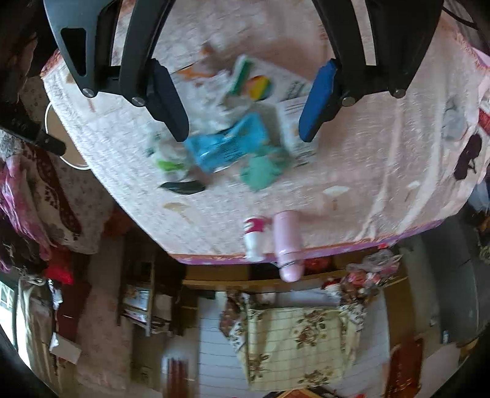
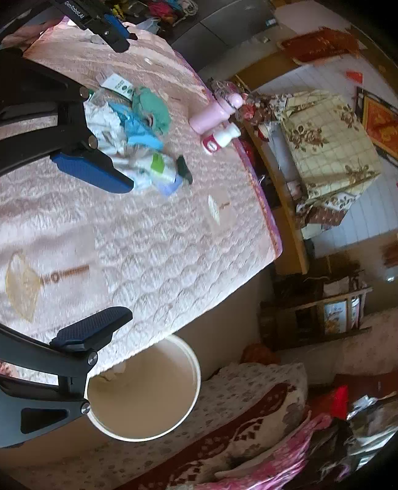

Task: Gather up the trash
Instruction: 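Move both open tools back over the trash on the bed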

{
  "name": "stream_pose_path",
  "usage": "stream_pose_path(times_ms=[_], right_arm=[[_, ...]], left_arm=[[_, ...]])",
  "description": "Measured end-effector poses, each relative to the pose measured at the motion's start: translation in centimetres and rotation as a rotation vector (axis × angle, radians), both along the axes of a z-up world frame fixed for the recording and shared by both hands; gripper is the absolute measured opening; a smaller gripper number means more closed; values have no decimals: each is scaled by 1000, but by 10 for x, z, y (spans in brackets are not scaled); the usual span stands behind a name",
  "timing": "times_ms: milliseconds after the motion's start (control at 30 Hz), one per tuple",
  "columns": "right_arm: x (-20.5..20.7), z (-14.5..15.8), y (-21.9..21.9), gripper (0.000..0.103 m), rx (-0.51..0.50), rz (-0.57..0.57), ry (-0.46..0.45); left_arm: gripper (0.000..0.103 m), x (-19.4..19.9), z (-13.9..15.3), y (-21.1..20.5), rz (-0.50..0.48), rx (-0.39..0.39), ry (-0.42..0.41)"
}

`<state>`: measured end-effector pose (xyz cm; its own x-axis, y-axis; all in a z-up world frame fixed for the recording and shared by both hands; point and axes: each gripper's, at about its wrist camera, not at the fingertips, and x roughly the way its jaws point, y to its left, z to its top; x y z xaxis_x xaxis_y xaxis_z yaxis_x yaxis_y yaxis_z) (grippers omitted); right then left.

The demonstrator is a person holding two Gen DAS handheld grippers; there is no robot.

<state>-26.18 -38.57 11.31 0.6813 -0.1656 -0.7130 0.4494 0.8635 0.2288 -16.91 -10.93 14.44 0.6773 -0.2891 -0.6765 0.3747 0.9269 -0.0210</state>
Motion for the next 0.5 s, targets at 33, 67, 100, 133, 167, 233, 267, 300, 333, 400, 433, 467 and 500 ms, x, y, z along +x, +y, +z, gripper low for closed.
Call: stream_pose_path(times_ms=[33,67,100,133,167,233,267,300,333,400,433,467,500], right_arm=[[1,0,5,79,6,6,-8],[3,0,8,79,13,11,-8],[6,0,11,79,25,21,-4],[9,-1,15,79,34,35,-2],[12,0,17,79,34,43,-2],[18,1,25,79,23,59,-5],[20,2,28,79,18,68,-12],[23,1,32,79,15,78,-16],[29,0,36,79,11,95,-13],[37,-4,43,79,10,123,4],[41,-6,46,79,6,138,12],[44,-8,48,79,1,146,16],[47,-10,50,79,-8,154,20]], left_arm=[[76,2,-1,11,11,0,7],[76,4,-2,18,20,1,12],[76,6,-3,28,32,4,16],[76,9,-5,38,47,9,19],[76,12,-6,44,61,13,22],[76,19,-11,59,96,12,34],[76,23,-13,67,111,2,44],[76,27,-17,73,124,-13,58],[76,31,-20,79,135,-29,77],[76,36,-28,86,146,-57,107],[76,38,-32,89,152,-64,116],[76,41,-36,91,160,-65,124],[76,44,-42,91,168,-61,133]])
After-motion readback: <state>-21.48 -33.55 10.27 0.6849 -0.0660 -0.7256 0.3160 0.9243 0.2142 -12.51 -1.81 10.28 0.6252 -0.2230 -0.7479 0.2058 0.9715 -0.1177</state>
